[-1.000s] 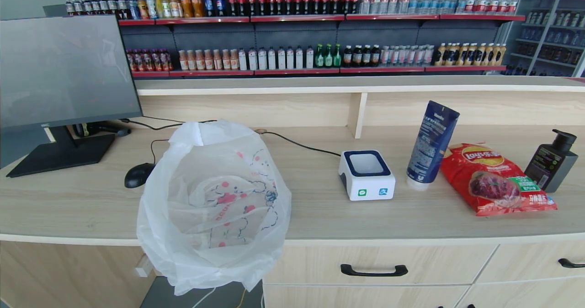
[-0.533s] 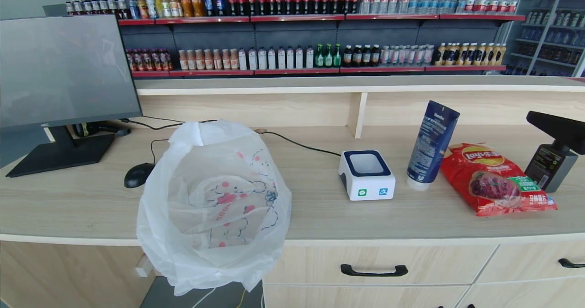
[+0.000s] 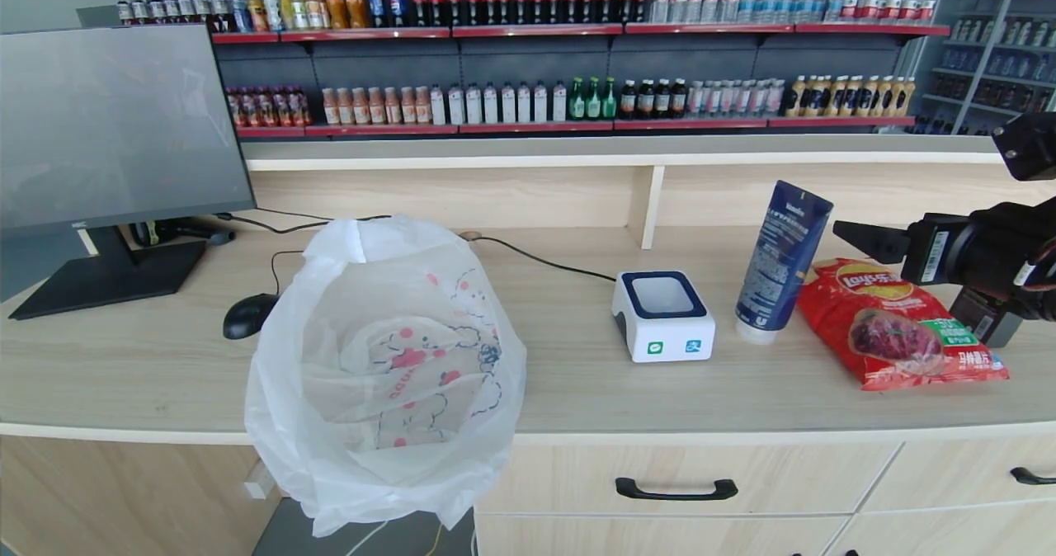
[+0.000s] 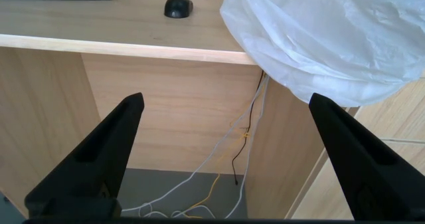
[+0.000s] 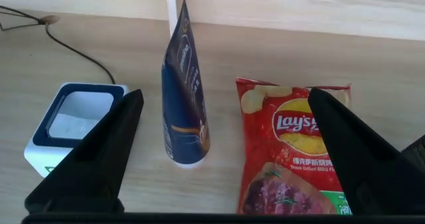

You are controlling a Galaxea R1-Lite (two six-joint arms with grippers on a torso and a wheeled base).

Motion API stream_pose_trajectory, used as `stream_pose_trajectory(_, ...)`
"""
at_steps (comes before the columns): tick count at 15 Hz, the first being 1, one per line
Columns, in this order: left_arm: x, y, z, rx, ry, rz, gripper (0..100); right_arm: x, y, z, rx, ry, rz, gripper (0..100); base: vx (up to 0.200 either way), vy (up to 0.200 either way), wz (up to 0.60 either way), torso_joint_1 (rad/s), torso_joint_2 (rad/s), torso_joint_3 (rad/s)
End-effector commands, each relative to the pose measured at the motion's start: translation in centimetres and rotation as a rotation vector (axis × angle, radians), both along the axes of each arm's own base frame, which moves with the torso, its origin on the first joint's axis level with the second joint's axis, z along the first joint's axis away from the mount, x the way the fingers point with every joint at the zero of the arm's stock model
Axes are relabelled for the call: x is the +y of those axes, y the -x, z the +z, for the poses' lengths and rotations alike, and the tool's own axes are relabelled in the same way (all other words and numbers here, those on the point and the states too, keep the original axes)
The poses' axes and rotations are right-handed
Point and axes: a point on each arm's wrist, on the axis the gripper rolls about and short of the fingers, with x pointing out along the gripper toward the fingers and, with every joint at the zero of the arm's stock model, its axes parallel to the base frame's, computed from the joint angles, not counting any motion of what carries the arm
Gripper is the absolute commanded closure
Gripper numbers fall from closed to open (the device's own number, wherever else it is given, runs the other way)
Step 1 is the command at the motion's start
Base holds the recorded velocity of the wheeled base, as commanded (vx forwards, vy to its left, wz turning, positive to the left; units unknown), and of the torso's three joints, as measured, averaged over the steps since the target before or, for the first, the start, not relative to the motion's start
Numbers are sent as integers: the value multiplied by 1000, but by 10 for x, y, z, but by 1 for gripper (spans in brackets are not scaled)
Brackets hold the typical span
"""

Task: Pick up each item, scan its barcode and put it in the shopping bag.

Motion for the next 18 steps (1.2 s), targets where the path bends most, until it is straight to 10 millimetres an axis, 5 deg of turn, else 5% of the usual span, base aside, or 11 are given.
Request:
stream_pose_trajectory(1,0,0,0,0,0,0,0,0,-9,-8,25,-3,33,0,0,0,0,0,0,0)
stream_pose_trajectory(18,0,0,0,0,0,2,0,13,-50,-28,8,-32,83,0,0,0,0,0,0,0)
